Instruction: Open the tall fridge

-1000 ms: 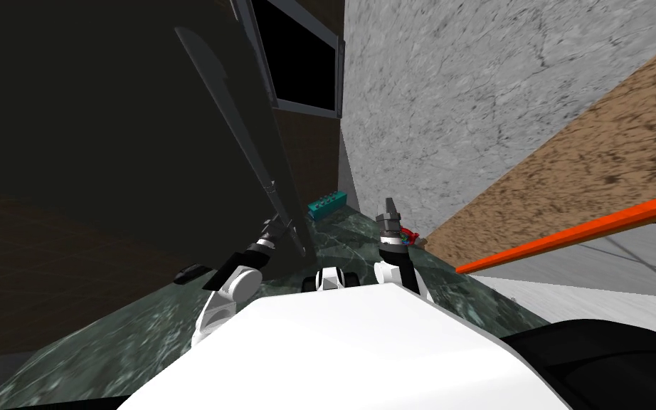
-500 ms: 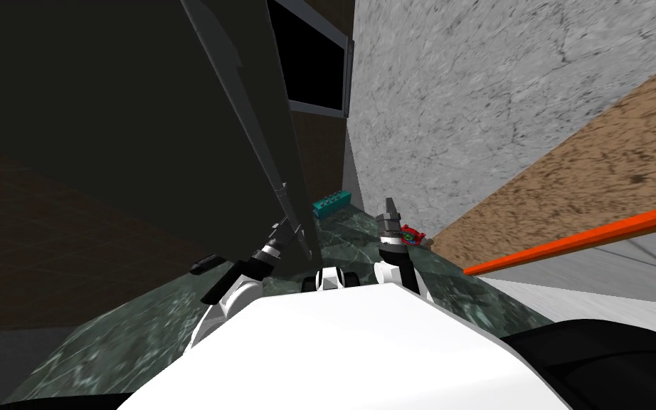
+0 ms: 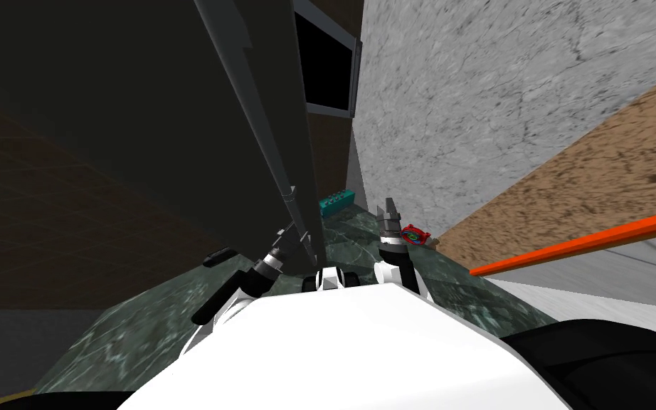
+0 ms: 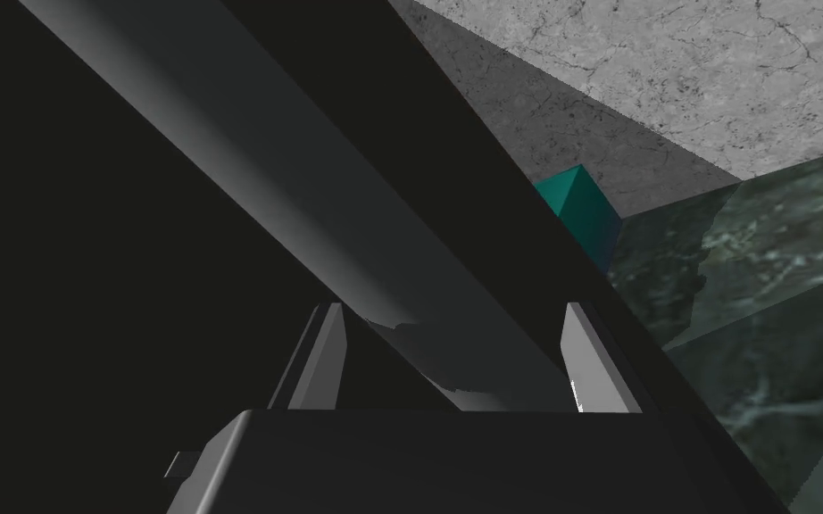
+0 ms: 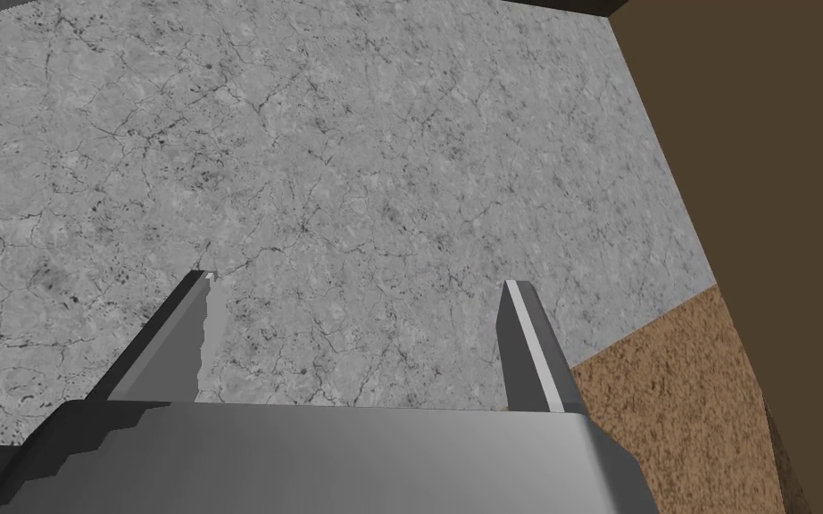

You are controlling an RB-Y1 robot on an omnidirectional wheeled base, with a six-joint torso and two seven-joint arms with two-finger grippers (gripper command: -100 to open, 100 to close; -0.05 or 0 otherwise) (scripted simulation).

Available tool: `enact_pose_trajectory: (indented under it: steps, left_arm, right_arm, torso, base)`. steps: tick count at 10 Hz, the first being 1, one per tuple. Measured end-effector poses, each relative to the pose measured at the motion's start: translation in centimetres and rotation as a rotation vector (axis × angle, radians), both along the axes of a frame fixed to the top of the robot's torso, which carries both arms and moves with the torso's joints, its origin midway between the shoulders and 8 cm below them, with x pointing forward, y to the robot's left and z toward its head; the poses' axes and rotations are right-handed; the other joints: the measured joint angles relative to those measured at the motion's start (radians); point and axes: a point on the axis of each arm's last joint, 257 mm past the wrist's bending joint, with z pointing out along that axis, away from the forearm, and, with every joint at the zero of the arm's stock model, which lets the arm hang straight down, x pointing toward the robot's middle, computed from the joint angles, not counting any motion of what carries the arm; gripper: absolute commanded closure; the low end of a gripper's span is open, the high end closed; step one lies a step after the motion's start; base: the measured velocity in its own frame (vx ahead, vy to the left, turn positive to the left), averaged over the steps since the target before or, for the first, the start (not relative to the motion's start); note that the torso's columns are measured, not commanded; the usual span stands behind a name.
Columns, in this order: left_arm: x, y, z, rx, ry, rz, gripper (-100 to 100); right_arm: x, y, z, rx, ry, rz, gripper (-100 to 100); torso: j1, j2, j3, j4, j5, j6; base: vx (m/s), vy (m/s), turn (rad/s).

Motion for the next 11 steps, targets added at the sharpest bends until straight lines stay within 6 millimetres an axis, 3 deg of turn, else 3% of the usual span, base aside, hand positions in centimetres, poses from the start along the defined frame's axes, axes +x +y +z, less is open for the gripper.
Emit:
enact_pose_trajectory:
  steps: [2,7,11]
  left_arm:
    - [-1.9,-2.1,0.1,-0.007,0.008,-0.048,100]
    - [-5.1,-4.0,0.6,-0.054,0.021,-0.107,100]
    - [-4.7,-4.1,0.6,-0.056,0.014,-0.115,100]
  right_arm:
    - [0.0,0.0,0.0,0.0,0.0,0.0,0]
    - [0.0,0.0,0.0,0.0,0.0,0.0,0]
    - [0.0,0.0,0.0,0.0,0.0,0.0,0]
  torso:
    - [-0.004,0.001,0.001,-0.001,-0.001,0.002]
    - [0.0,0.0,0.017,0.009,-0.006,0.005]
    - [-0.003,0.001,0.01,0.003,-0.008,0.012]
  base:
    - [-0.029,0.079,0.008]
    - [-0.057,0.062,0.019]
    - [-0.145,0.109,-0.14]
